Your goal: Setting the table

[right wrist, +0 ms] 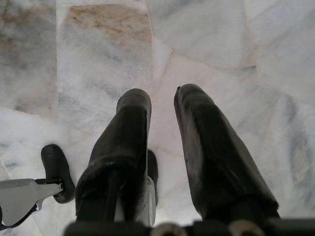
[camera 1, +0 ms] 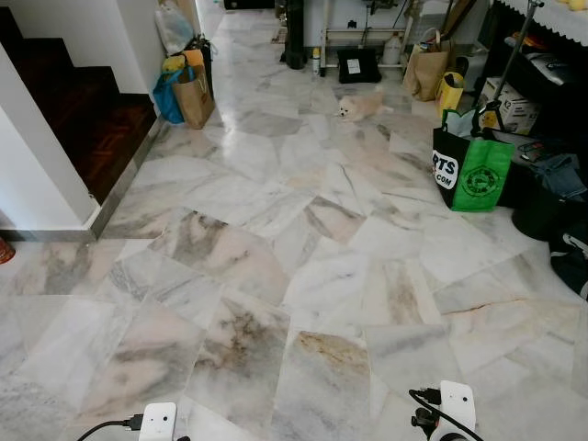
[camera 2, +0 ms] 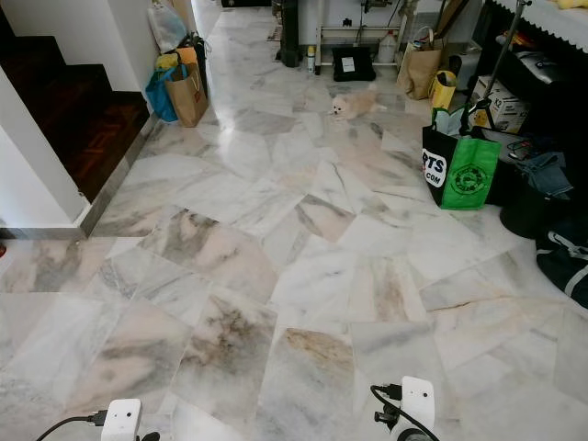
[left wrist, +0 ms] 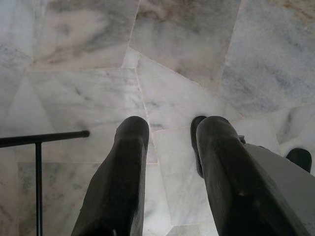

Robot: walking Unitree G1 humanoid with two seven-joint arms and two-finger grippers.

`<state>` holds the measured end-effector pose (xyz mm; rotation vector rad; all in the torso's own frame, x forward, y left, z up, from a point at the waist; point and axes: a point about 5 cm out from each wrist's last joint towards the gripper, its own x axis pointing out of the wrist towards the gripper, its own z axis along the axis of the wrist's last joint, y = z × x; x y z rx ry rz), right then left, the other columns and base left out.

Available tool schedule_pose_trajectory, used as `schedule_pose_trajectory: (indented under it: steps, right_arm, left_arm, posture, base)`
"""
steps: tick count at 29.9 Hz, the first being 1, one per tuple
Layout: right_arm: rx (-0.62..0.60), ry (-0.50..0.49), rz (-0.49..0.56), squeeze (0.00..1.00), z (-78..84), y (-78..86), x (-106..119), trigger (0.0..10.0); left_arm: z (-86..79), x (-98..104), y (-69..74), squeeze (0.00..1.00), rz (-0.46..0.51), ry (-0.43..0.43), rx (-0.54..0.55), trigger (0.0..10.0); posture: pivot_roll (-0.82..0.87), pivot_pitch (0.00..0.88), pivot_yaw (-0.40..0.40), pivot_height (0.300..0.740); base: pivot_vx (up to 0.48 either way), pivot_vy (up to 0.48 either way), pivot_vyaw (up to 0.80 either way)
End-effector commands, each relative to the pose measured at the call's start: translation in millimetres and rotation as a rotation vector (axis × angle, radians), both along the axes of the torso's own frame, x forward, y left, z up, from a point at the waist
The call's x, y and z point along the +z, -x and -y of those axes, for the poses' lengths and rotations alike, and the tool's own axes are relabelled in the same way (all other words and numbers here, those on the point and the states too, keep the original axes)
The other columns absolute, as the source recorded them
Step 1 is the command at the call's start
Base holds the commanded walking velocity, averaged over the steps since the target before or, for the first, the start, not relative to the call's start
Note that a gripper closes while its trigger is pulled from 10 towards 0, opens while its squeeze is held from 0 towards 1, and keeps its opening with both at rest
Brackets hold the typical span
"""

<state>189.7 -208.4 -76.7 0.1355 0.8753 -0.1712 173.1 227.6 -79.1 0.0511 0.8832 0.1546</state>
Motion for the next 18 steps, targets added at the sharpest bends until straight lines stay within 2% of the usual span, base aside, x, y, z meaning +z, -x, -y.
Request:
schedule_pose_trajectory:
  steps: [1,18]
  right_arm:
    - [0.098,-0.072,0.024,0.00,-16.5,-24.9,10.2,10.0]
    - [0.096,-0.106,0.037,0.00,-20.4,-25.0,10.1,10.0]
  left_arm:
    - [-6.8,7.4,-15.6,0.00,0.000,0.077,0.060,10.0]
    - [-8.1,7.9,-15.9,0.00,-0.005,0.065,0.042,10.0]
  posture:
    - [-0.02,0.023,-0.025,0.740]
    - [0.00,0.020,-0.018,0.740]
  base:
    - [0.000,0.000,0.00]
    - [0.000,0.000,0.00]
